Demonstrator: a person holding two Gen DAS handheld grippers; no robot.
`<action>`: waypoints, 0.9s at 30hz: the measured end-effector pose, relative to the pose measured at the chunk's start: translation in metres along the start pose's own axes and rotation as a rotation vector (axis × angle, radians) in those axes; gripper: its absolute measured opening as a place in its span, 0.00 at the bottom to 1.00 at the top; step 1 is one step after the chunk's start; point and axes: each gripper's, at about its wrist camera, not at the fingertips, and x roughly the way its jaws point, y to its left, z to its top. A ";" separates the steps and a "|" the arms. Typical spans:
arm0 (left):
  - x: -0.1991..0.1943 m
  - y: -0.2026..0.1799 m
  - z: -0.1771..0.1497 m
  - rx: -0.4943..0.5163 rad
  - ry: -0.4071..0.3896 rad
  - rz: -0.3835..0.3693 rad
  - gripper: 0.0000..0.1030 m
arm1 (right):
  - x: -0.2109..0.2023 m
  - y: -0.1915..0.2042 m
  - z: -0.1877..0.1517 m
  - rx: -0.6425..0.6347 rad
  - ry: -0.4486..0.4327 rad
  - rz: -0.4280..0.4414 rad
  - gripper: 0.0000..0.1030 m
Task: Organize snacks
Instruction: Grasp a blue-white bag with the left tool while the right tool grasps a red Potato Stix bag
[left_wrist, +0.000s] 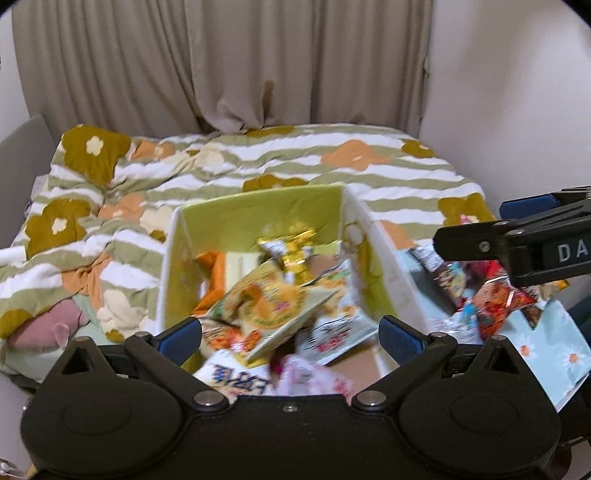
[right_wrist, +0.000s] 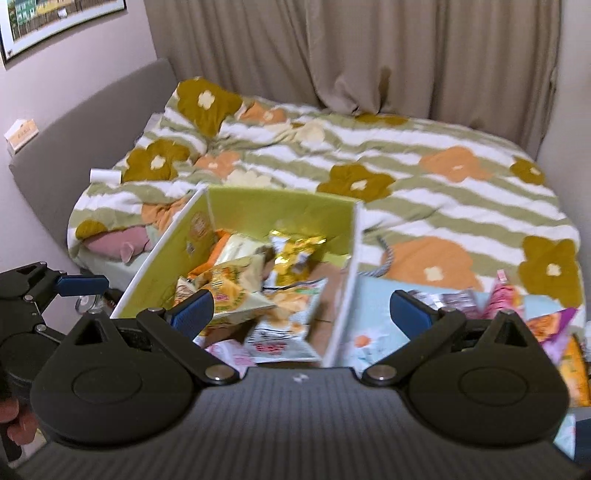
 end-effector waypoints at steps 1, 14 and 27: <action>-0.002 -0.007 0.000 0.003 -0.006 -0.001 1.00 | -0.007 -0.008 -0.002 0.003 -0.009 -0.008 1.00; 0.003 -0.139 0.000 0.032 0.003 -0.005 1.00 | -0.050 -0.129 -0.045 0.010 0.003 -0.048 1.00; 0.058 -0.239 -0.024 -0.005 0.113 0.081 1.00 | -0.019 -0.224 -0.090 0.037 0.117 0.046 1.00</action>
